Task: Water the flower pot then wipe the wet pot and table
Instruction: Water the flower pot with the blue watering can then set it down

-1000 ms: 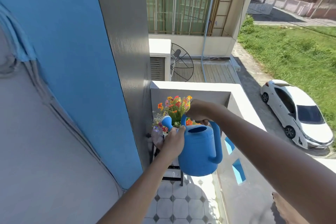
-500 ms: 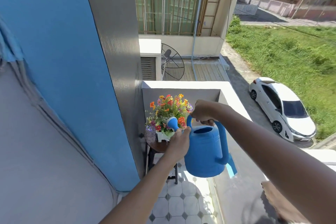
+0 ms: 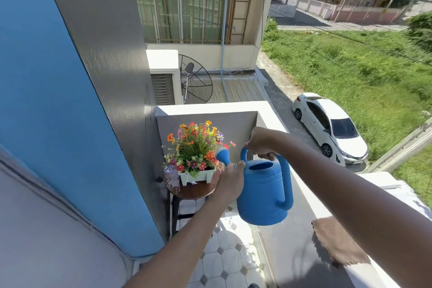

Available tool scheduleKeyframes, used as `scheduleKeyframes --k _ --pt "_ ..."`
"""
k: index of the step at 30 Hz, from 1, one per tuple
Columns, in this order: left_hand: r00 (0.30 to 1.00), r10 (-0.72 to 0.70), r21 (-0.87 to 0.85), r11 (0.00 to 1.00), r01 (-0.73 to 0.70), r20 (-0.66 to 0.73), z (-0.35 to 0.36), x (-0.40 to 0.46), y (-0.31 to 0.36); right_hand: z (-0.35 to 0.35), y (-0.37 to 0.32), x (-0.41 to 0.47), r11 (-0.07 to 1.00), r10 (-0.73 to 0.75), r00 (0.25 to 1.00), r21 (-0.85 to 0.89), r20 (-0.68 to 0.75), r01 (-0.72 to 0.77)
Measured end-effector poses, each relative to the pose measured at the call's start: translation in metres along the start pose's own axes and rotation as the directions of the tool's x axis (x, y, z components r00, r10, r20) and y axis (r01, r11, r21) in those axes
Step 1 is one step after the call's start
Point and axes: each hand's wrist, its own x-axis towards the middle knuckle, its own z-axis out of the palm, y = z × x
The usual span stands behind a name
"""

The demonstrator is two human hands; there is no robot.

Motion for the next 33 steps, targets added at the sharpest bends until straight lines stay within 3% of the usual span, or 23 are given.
scheduleKeyframes --k 18,27,33 --pt "0.998 0.052 -0.036 0.998 -0.053 -0.031 -0.002 0.016 0.023 -0.021 0.006 0.02 0.99 -0.019 0.993 0.134 -0.114 0.034" --pt "1.0 0.018 -0.027 0.999 -0.018 0.001 -0.012 0.012 0.009 -0.013 -0.009 0.028 0.994 -0.054 0.998 0.096 -0.021 0.056" --pt "0.999 -0.006 -0.045 0.999 0.004 -0.049 -0.031 0.003 -0.009 0.0 -0.036 0.028 0.991 -0.114 0.993 0.077 0.009 0.113"
